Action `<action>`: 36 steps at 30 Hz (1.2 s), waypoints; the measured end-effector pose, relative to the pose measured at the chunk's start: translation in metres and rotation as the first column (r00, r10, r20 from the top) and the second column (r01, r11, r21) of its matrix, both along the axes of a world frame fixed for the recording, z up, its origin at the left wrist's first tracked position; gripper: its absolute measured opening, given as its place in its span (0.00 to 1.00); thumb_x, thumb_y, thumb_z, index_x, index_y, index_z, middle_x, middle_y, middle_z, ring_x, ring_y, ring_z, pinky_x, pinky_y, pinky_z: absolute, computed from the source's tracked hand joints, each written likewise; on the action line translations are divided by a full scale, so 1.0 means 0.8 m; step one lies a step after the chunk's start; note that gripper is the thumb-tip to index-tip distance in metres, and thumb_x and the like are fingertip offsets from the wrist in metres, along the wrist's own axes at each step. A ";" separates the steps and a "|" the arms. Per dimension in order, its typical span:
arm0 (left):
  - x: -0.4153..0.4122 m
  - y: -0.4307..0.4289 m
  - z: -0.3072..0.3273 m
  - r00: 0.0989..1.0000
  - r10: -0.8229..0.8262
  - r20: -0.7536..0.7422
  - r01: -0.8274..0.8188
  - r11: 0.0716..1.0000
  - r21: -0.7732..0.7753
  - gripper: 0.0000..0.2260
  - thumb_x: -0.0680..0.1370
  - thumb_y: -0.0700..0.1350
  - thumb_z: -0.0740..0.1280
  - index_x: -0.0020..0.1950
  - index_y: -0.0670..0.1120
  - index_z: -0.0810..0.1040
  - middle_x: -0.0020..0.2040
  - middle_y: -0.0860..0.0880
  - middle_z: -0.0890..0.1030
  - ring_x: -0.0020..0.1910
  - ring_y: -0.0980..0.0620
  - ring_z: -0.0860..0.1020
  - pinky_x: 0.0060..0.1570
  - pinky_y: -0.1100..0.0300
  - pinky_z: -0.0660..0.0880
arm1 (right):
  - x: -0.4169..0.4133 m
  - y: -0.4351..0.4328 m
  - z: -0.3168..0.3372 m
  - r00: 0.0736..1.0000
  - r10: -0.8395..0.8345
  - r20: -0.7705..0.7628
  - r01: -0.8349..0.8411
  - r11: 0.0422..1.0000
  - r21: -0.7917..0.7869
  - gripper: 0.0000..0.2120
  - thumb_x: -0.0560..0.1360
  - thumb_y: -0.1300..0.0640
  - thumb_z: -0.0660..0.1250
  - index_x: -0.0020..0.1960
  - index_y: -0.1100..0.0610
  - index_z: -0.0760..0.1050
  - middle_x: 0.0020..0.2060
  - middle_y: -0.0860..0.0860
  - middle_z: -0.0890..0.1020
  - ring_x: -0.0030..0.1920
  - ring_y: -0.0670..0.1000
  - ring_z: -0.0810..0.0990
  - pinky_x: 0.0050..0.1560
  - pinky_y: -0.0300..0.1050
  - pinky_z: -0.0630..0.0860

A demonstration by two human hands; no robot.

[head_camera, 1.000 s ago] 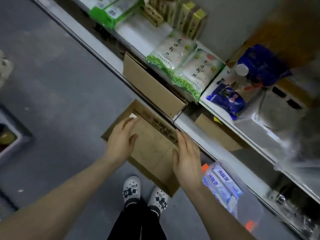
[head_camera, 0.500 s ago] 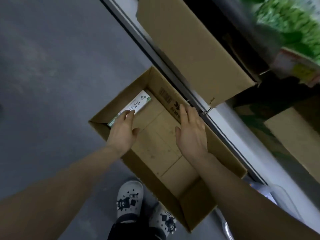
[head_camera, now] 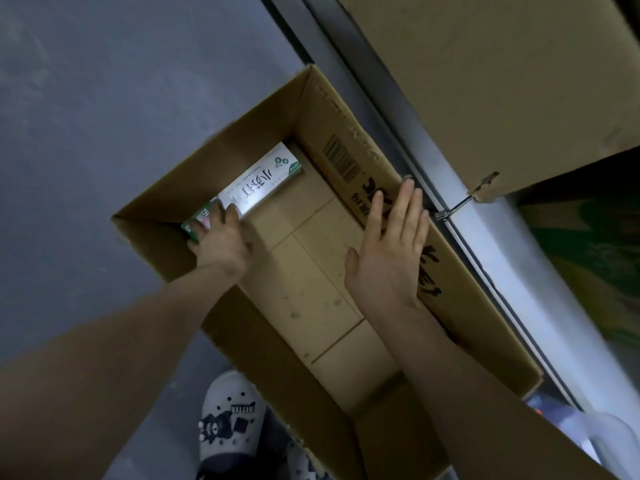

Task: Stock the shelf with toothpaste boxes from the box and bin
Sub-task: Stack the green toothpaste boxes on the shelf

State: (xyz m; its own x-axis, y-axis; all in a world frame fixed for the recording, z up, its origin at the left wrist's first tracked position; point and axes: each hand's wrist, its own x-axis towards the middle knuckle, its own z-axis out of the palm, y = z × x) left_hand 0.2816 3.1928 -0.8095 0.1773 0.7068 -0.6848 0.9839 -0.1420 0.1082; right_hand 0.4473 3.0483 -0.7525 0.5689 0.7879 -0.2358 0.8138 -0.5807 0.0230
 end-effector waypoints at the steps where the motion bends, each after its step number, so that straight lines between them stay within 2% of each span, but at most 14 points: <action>1: 0.001 -0.002 -0.005 1.000 0.019 0.002 -0.019 1.000 0.011 0.34 0.77 0.46 0.67 0.77 0.50 0.52 0.79 0.48 0.48 0.74 0.29 0.50 0.69 0.31 0.56 | -0.001 0.000 -0.002 1.000 0.001 0.002 -0.001 1.000 -0.004 0.42 0.74 0.52 0.67 0.79 0.63 0.48 0.77 0.66 0.41 0.78 0.64 0.39 0.77 0.62 0.42; 7: 0.008 -0.016 -0.022 0.982 0.145 0.119 -0.155 0.985 0.081 0.33 0.74 0.40 0.69 0.74 0.48 0.56 0.78 0.44 0.49 0.74 0.28 0.43 0.69 0.28 0.52 | 0.001 -0.004 -0.009 1.000 0.016 0.010 -0.016 1.000 0.009 0.41 0.75 0.51 0.66 0.80 0.61 0.48 0.77 0.67 0.40 0.77 0.65 0.38 0.76 0.62 0.39; 9: 0.009 -0.017 -0.021 0.974 0.176 0.142 -0.189 0.978 0.087 0.34 0.72 0.39 0.71 0.73 0.48 0.58 0.77 0.43 0.50 0.74 0.30 0.43 0.68 0.28 0.54 | 0.001 -0.004 -0.009 1.000 0.018 0.007 -0.018 1.000 0.012 0.42 0.75 0.50 0.66 0.80 0.61 0.48 0.77 0.67 0.40 0.77 0.64 0.37 0.76 0.62 0.39; 11: 0.007 -0.020 -0.019 0.967 0.182 0.179 -0.201 0.975 0.092 0.33 0.71 0.39 0.73 0.71 0.48 0.60 0.75 0.41 0.53 0.74 0.32 0.49 0.67 0.31 0.60 | 0.001 -0.004 -0.009 1.000 0.023 0.008 -0.023 1.000 0.004 0.42 0.75 0.50 0.66 0.80 0.61 0.48 0.77 0.67 0.40 0.77 0.65 0.37 0.76 0.62 0.39; 14: 0.014 -0.035 -0.010 0.943 0.175 0.284 -0.197 0.979 0.054 0.31 0.70 0.39 0.73 0.69 0.47 0.64 0.71 0.42 0.57 0.70 0.38 0.62 0.67 0.41 0.67 | 0.001 -0.003 -0.009 1.000 0.020 0.010 -0.020 1.000 -0.011 0.42 0.75 0.50 0.65 0.80 0.60 0.47 0.77 0.67 0.39 0.77 0.64 0.36 0.76 0.62 0.39; 16: 0.023 -0.046 -0.002 0.957 0.139 0.255 -0.157 0.986 0.054 0.35 0.71 0.42 0.74 0.73 0.47 0.60 0.72 0.43 0.58 0.70 0.40 0.63 0.68 0.44 0.67 | -0.001 -0.002 -0.007 1.000 0.012 0.001 -0.012 1.000 -0.018 0.42 0.75 0.49 0.65 0.80 0.60 0.47 0.76 0.67 0.38 0.77 0.64 0.36 0.76 0.62 0.39; 19: 0.037 -0.049 -0.005 0.982 0.084 0.171 -0.101 0.991 0.092 0.39 0.71 0.49 0.74 0.75 0.45 0.56 0.73 0.40 0.60 0.70 0.38 0.63 0.68 0.43 0.63 | -0.001 -0.001 -0.005 1.000 0.012 0.002 -0.012 1.000 -0.022 0.42 0.74 0.49 0.66 0.80 0.59 0.48 0.77 0.66 0.38 0.77 0.64 0.36 0.76 0.62 0.40; 22: 0.053 -0.047 -0.025 0.967 0.092 0.238 -0.118 0.988 0.096 0.40 0.71 0.51 0.74 0.75 0.40 0.55 0.69 0.38 0.65 0.65 0.38 0.67 0.64 0.46 0.67 | 0.001 -0.003 -0.009 0.999 0.030 0.013 -0.030 0.999 -0.017 0.42 0.75 0.49 0.66 0.80 0.59 0.48 0.77 0.66 0.38 0.77 0.64 0.35 0.76 0.62 0.39; 25: 0.062 -0.046 -0.044 0.966 0.071 0.249 -0.112 0.982 0.154 0.37 0.73 0.45 0.72 0.75 0.38 0.55 0.66 0.37 0.68 0.62 0.38 0.70 0.59 0.46 0.70 | 0.002 -0.006 -0.017 0.998 0.039 0.046 -0.040 0.999 0.006 0.41 0.75 0.51 0.66 0.80 0.59 0.50 0.77 0.66 0.39 0.77 0.64 0.36 0.76 0.61 0.37; 29: 0.061 -0.042 -0.046 0.964 0.119 0.236 -0.162 0.972 0.171 0.25 0.73 0.40 0.71 0.66 0.39 0.65 0.62 0.38 0.72 0.59 0.39 0.73 0.53 0.49 0.73 | 0.004 -0.008 -0.025 0.997 0.048 0.064 -0.050 0.998 0.037 0.39 0.75 0.53 0.65 0.79 0.60 0.51 0.77 0.66 0.41 0.78 0.64 0.38 0.76 0.61 0.38; 32: 0.058 -0.040 -0.023 0.964 0.145 0.221 -0.170 0.981 0.095 0.25 0.73 0.42 0.73 0.65 0.39 0.65 0.62 0.40 0.72 0.60 0.40 0.74 0.52 0.51 0.73 | 0.003 -0.008 -0.019 0.997 0.037 0.061 -0.039 0.999 0.026 0.39 0.74 0.53 0.65 0.79 0.62 0.51 0.77 0.66 0.42 0.78 0.64 0.39 0.76 0.61 0.39; 36: 0.056 -0.024 0.019 0.985 0.152 0.083 -0.152 0.988 -0.007 0.26 0.74 0.47 0.71 0.65 0.39 0.64 0.61 0.41 0.73 0.60 0.41 0.74 0.51 0.54 0.72 | 0.002 -0.007 0.000 0.999 0.052 0.012 -0.051 0.996 -0.079 0.41 0.74 0.51 0.65 0.79 0.62 0.49 0.77 0.66 0.38 0.77 0.64 0.37 0.77 0.61 0.40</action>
